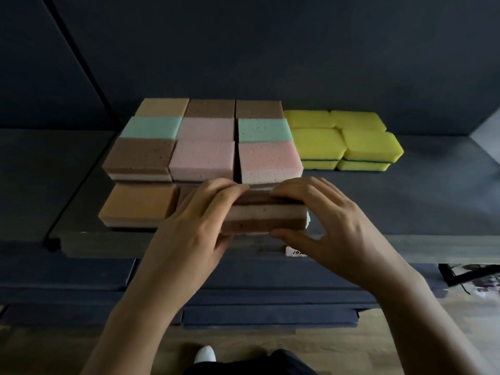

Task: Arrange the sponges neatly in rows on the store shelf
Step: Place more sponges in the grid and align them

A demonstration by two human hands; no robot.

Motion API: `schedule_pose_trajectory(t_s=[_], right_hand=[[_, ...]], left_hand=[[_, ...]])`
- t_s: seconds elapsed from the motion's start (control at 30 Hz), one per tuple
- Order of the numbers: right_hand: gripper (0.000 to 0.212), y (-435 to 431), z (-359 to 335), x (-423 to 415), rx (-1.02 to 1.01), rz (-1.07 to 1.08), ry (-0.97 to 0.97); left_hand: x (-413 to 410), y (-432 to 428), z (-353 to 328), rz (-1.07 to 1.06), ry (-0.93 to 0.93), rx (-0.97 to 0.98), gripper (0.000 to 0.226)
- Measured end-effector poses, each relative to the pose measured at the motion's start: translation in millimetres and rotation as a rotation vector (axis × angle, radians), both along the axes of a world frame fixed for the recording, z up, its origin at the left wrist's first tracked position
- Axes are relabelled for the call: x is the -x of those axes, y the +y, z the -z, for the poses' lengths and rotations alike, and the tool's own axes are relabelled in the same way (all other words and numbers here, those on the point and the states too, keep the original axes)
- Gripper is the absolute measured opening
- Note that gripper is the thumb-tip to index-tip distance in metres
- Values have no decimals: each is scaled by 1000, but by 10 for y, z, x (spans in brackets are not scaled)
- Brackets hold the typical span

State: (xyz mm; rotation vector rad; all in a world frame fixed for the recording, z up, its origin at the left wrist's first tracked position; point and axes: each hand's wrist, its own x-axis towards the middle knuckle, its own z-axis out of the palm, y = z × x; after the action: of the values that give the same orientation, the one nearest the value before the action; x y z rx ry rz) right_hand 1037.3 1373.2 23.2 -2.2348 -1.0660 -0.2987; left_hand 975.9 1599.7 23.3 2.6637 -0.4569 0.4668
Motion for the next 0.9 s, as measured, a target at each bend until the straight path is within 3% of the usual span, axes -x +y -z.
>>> schedule_pose_trajectory(t_s=[0.27, 0.4, 0.5, 0.63, 0.9], right_hand=[[46, 349, -93, 140, -112, 118, 76], [45, 448, -70, 209, -147, 187, 165], [51, 466, -30, 219, -48, 235, 61], [78, 489, -23, 270, 106, 194, -55], [68, 479, -56, 355, 211, 236, -135]], left_hand=[[-60, 350, -77, 72, -61, -19, 85], [-68, 432, -56, 118, -67, 105, 82], [-97, 458, -58, 133, -6, 90, 84], [-79, 472, -36, 128, 60, 116, 83], [-18, 406, -49, 163, 72, 184, 77]])
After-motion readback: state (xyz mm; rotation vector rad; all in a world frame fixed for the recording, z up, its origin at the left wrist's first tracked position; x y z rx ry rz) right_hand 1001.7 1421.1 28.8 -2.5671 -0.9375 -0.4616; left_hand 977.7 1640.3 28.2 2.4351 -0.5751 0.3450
